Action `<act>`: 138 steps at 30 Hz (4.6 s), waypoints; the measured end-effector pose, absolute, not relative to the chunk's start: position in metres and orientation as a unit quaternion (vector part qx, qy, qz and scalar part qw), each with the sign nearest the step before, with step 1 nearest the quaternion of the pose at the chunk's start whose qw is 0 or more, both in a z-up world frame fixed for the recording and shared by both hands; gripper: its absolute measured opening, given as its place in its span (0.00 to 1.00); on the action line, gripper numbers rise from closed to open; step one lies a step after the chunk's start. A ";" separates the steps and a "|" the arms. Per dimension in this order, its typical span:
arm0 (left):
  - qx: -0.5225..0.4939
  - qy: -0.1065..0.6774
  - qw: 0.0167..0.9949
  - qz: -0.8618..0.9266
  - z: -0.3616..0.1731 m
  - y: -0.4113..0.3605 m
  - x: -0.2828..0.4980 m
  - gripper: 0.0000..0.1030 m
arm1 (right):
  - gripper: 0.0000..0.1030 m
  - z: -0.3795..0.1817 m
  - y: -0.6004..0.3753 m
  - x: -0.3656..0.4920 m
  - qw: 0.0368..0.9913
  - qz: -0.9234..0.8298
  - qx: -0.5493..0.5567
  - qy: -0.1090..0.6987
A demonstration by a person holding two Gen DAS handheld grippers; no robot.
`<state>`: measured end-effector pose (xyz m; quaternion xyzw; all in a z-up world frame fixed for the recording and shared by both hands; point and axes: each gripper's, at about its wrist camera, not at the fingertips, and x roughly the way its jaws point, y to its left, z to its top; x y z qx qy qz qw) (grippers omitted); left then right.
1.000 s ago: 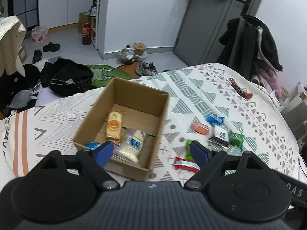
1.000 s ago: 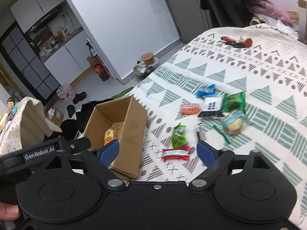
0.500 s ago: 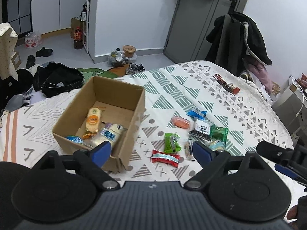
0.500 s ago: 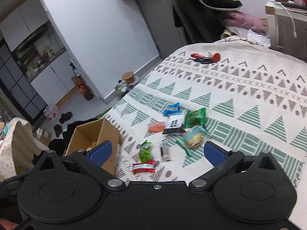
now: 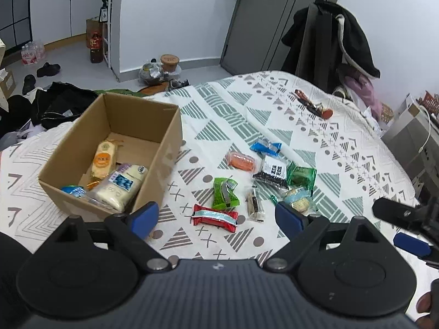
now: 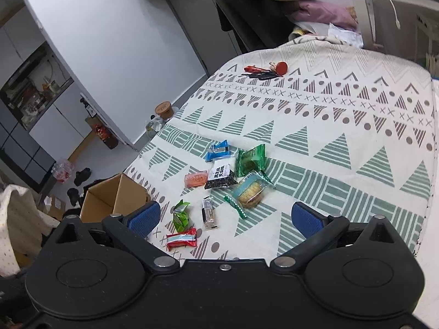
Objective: Organize snacks
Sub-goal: 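Move both open tools back toward the remaining snacks on the bed, then grasp the red-and-white bar with the left tool while the right grasps the clear cookie pack, then carry the red bar and cookie pack over the cardboard box with both tools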
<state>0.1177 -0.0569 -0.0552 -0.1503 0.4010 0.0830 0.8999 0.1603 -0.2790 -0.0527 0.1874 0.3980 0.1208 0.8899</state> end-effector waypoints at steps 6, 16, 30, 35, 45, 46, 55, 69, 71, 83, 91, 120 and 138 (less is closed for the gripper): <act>-0.155 0.404 0.899 0.075 -0.069 -0.060 0.130 0.87 | 0.97 -0.062 -0.288 0.171 0.876 0.122 0.230 0.405; -0.180 0.433 0.880 0.069 -0.105 -0.064 0.156 0.74 | 0.83 -0.091 -0.288 0.194 0.853 0.104 0.255 0.443; -0.242 0.458 0.851 0.085 -0.158 -0.065 0.176 0.54 | 0.82 -0.111 -0.283 0.216 0.838 0.098 0.260 0.469; -0.261 0.451 0.848 0.095 -0.169 -0.065 0.184 0.53 | 0.82 -0.117 -0.280 0.223 0.833 0.099 0.259 0.479; -0.264 0.449 0.843 0.136 -0.184 -0.053 0.202 0.54 | 0.82 -0.133 -0.274 0.238 0.825 0.095 0.256 0.495; -0.263 0.448 0.843 0.139 -0.185 -0.052 0.203 0.54 | 0.82 -0.135 -0.272 0.239 0.825 0.093 0.253 0.496; -0.208 0.479 0.836 0.170 -0.180 -0.059 0.214 0.18 | 0.82 -0.142 -0.258 0.255 0.826 0.073 0.253 0.498; -0.222 0.467 0.852 0.088 -0.158 -0.063 0.235 0.18 | 0.78 -0.164 -0.242 0.282 0.823 0.020 0.243 0.513; -0.222 0.467 0.852 0.081 -0.156 -0.059 0.241 0.18 | 0.77 -0.168 -0.237 0.288 0.822 0.013 0.236 0.518; -0.206 0.462 0.860 0.074 -0.146 -0.044 0.265 0.18 | 0.70 -0.180 -0.215 0.309 0.841 -0.030 0.147 0.520; -0.212 0.458 0.859 0.087 -0.144 -0.044 0.242 0.18 | 0.44 -0.169 -0.227 0.293 0.841 -0.027 0.157 0.518; -0.203 0.361 0.900 0.136 -0.054 -0.016 0.153 0.18 | 0.44 -0.078 -0.222 0.226 0.884 0.119 0.214 0.398; -0.220 0.327 0.904 0.163 -0.025 0.036 0.109 0.18 | 0.45 -0.048 -0.169 0.190 0.896 0.199 0.179 0.355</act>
